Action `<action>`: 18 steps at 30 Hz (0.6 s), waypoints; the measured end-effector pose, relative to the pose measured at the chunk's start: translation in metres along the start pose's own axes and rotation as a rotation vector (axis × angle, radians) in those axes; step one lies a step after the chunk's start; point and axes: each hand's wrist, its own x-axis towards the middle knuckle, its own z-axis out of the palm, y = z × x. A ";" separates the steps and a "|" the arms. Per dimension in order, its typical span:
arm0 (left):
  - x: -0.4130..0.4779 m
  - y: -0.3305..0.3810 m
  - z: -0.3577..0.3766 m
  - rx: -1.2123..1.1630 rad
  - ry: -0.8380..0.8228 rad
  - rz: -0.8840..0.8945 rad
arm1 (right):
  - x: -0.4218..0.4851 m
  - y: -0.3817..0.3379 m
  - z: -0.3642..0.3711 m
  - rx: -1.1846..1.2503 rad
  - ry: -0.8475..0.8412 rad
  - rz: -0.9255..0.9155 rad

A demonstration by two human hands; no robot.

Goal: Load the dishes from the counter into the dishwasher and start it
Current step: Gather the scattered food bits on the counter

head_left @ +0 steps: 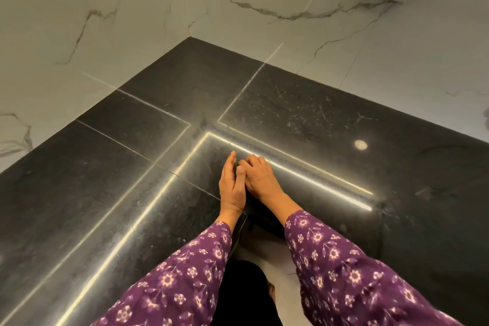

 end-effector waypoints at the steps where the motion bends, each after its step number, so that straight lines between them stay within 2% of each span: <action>1: 0.000 0.001 0.000 -0.015 0.008 -0.007 | 0.003 0.002 -0.001 0.000 -0.013 -0.042; 6: -0.002 0.000 -0.001 -0.024 0.014 0.002 | 0.016 0.007 -0.004 -0.008 -0.107 -0.129; 11: -0.001 -0.002 -0.001 -0.053 0.021 -0.010 | 0.012 0.001 -0.006 -0.138 -0.095 -0.057; 16: 0.002 0.000 -0.001 -0.103 0.059 -0.050 | 0.024 -0.007 -0.015 -0.256 -0.267 0.088; 18: 0.006 0.002 -0.001 -0.172 0.088 -0.123 | 0.027 -0.011 -0.026 -0.212 -0.310 0.156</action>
